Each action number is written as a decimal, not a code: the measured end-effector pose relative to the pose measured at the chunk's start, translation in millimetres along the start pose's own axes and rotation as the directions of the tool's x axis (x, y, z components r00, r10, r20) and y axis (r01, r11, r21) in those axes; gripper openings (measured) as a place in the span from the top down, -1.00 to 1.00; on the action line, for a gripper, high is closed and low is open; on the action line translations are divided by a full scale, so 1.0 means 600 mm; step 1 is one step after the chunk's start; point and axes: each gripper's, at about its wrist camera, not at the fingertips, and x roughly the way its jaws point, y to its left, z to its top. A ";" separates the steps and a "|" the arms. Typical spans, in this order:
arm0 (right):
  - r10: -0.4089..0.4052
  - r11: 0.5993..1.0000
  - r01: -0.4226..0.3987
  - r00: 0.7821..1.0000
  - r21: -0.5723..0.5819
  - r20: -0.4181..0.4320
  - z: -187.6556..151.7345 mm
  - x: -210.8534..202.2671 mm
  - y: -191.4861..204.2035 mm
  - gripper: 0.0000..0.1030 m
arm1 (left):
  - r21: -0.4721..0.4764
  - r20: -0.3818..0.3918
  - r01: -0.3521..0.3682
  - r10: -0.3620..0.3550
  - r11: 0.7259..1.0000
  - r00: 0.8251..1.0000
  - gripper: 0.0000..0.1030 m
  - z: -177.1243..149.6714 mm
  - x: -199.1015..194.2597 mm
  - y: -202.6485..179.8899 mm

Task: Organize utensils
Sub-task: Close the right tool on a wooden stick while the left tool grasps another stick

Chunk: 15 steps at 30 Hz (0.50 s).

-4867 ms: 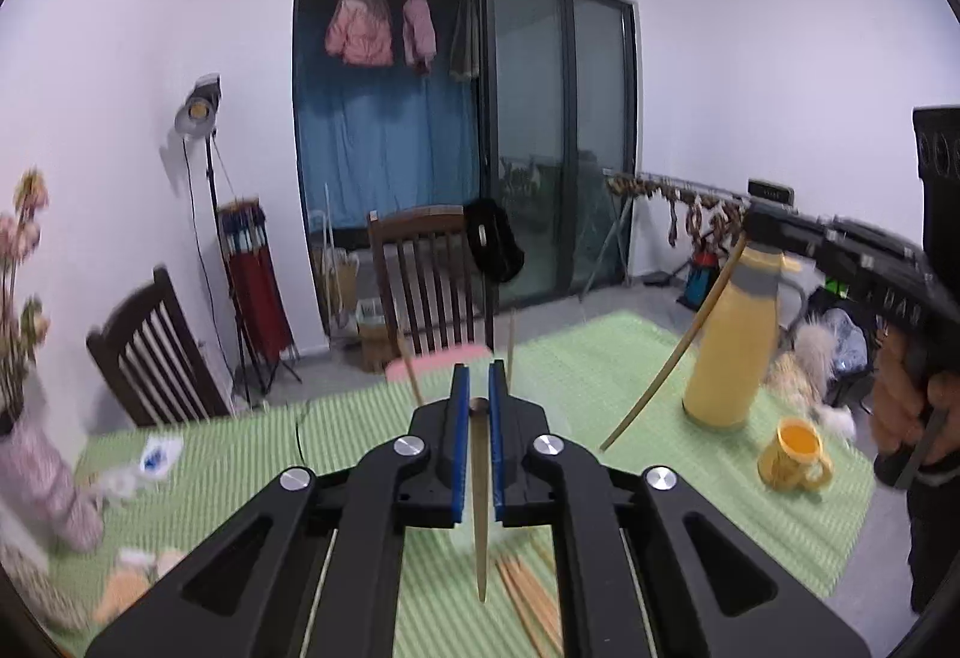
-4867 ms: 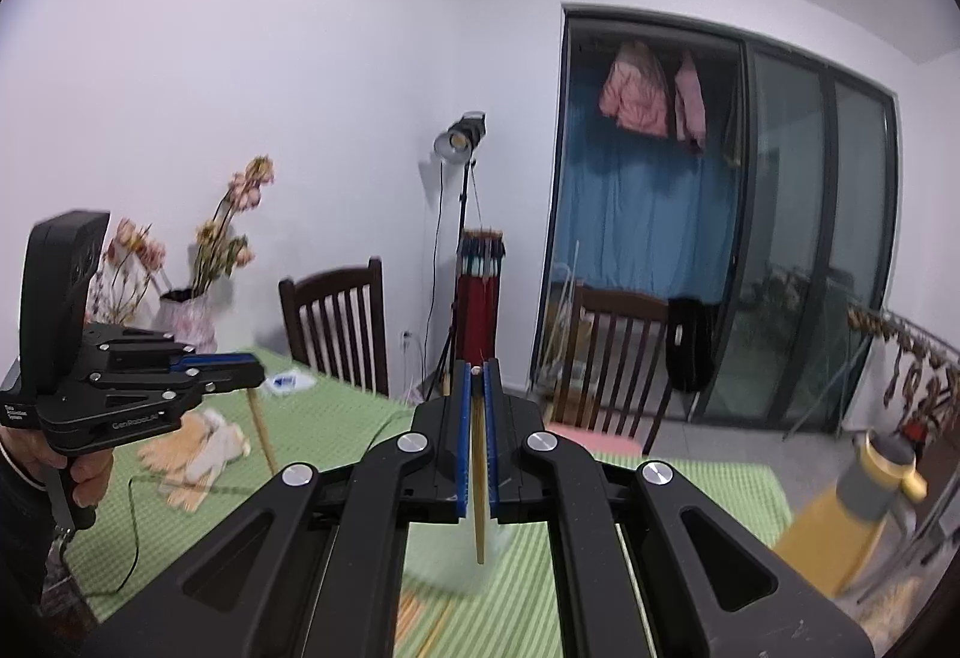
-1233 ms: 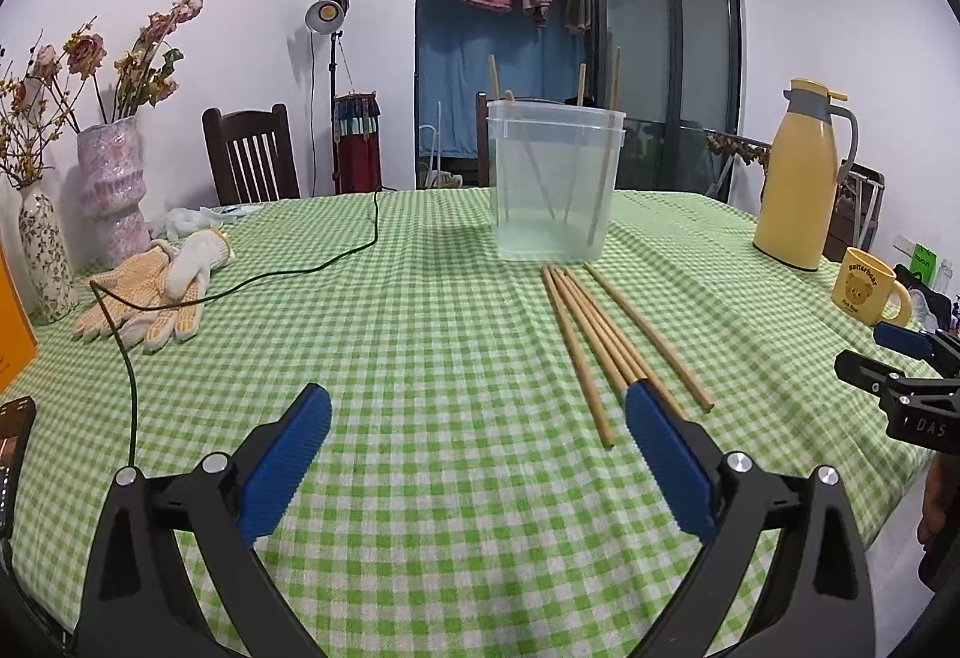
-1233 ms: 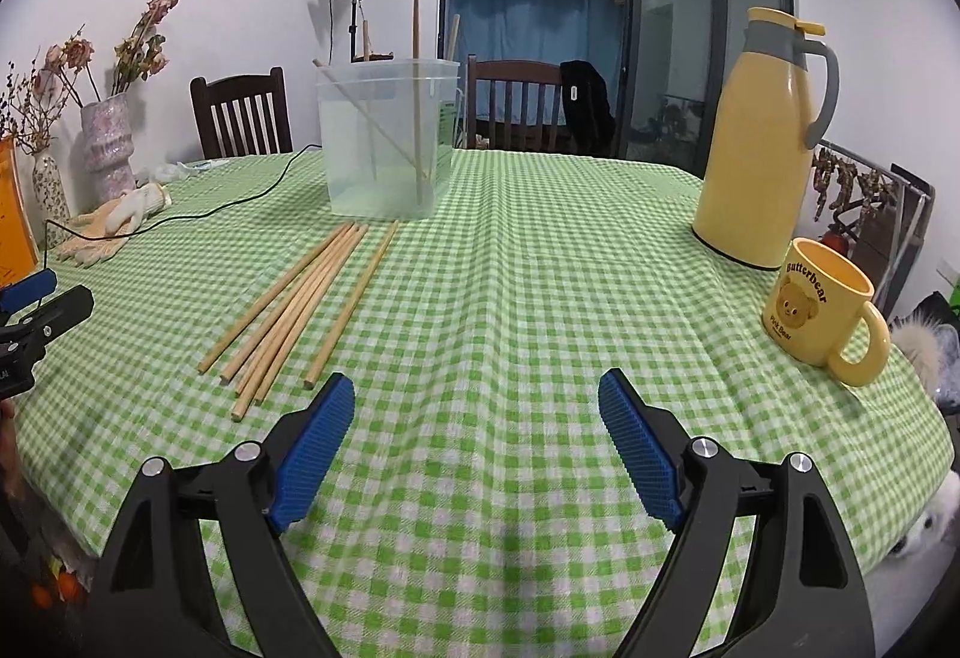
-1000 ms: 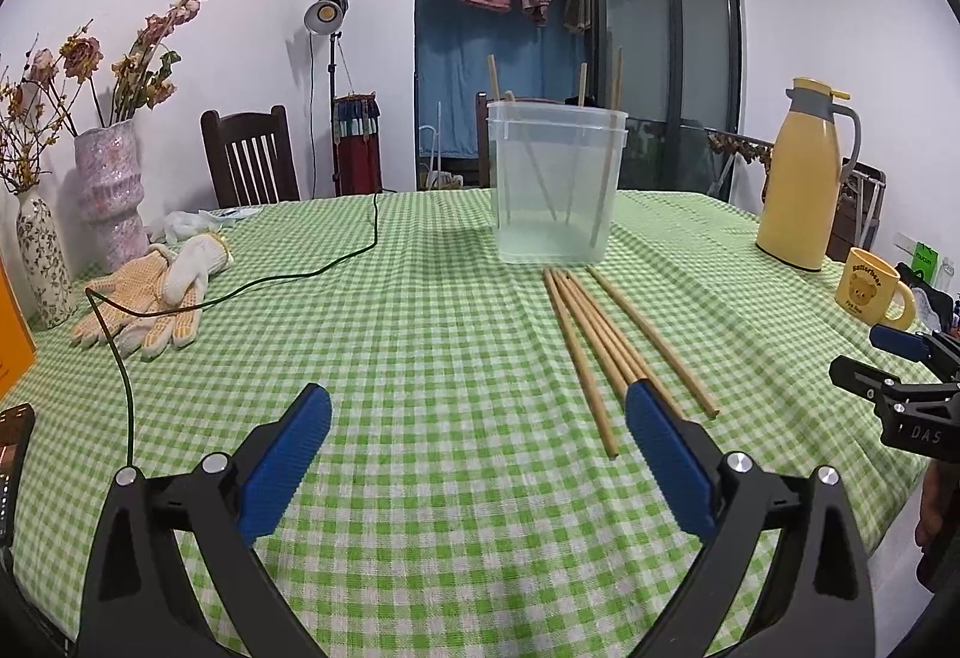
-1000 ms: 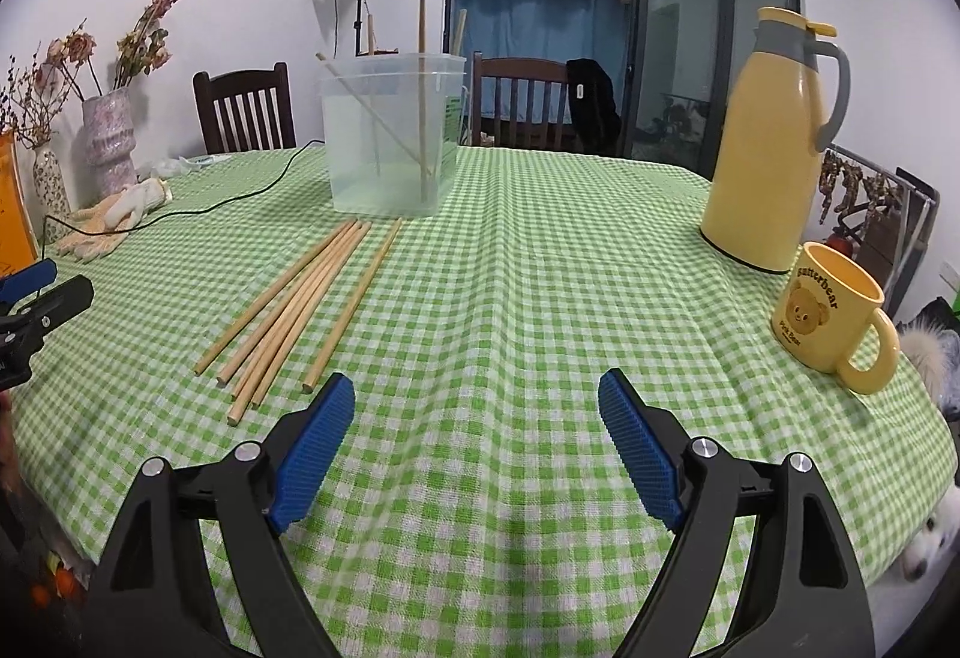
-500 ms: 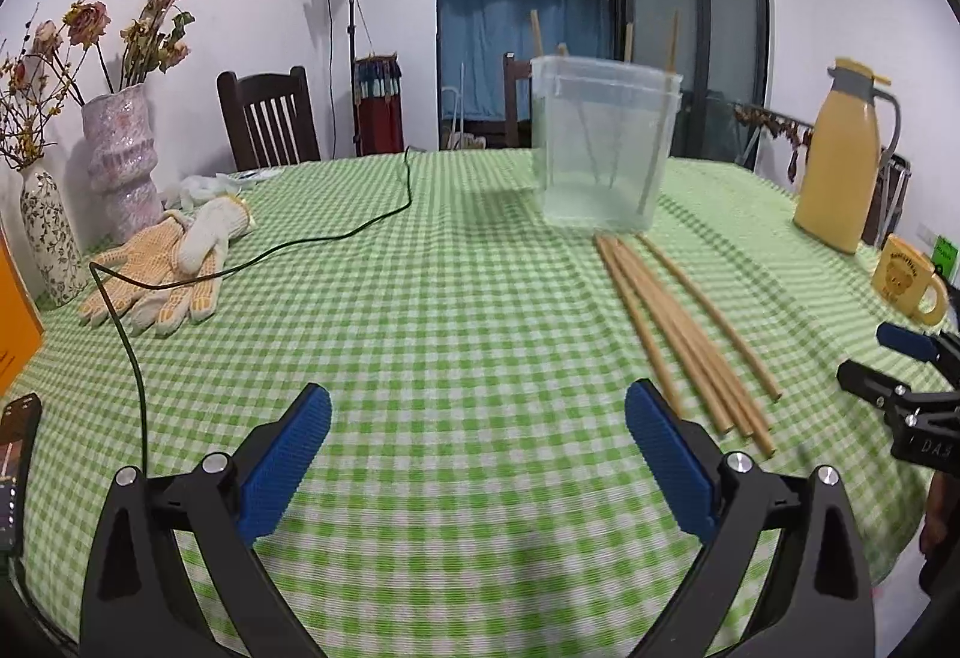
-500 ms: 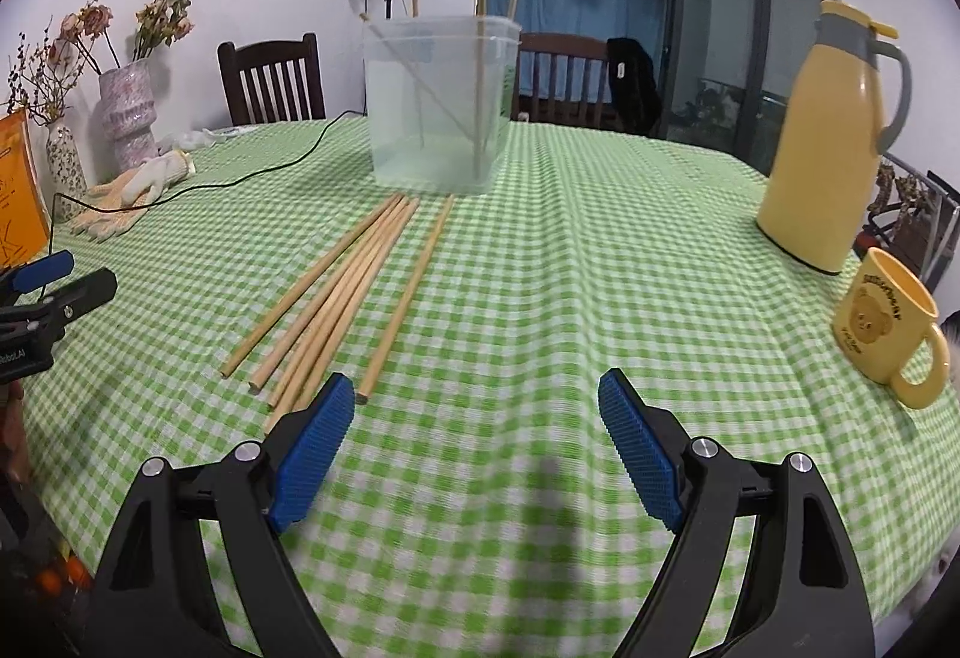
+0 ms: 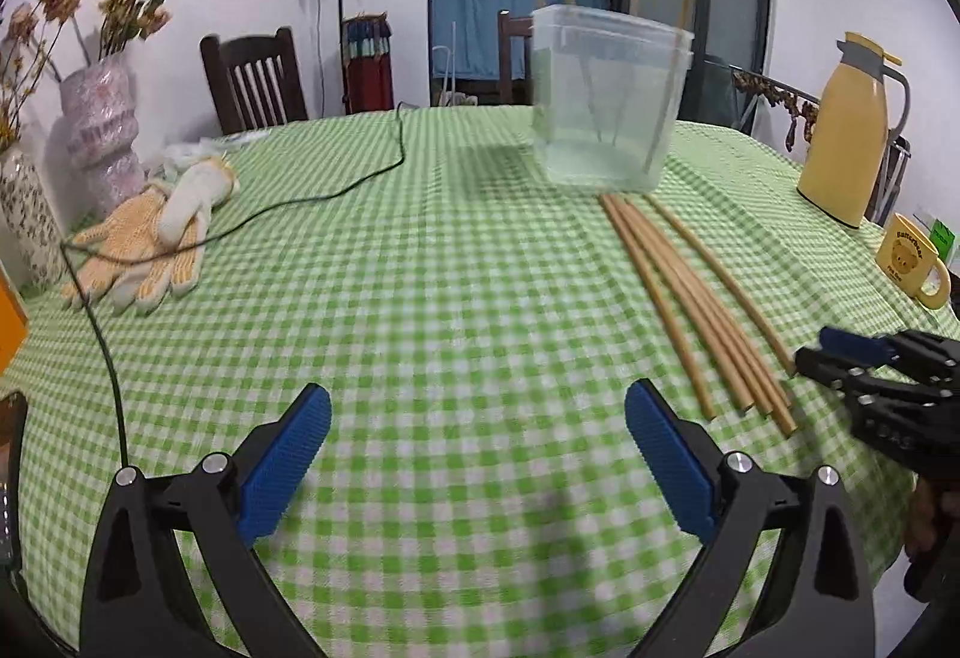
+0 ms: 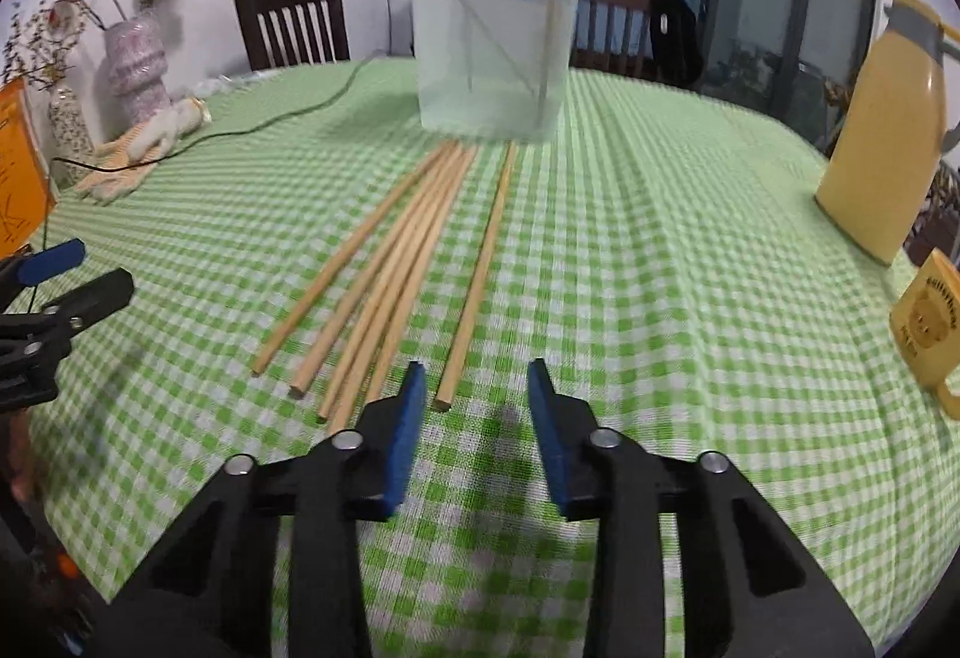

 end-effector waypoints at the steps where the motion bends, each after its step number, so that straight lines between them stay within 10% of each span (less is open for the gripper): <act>1: 0.011 1.000 -0.011 1.000 0.001 -0.010 0.002 0.004 0.000 0.44 | 0.020 0.014 0.006 -0.006 1.000 1.000 -0.85 0.004 -0.002 -0.011; 7: 0.015 1.000 -0.015 0.999 -0.003 -0.043 0.003 0.013 0.002 0.86 | 0.158 -0.053 0.127 -0.120 0.979 0.991 -0.79 0.016 0.018 -0.084; 15: -0.051 0.997 0.053 0.998 0.051 -0.042 -0.006 0.004 -0.044 0.87 | 0.154 -0.182 0.250 -0.221 0.956 0.958 0.53 0.025 0.068 -0.131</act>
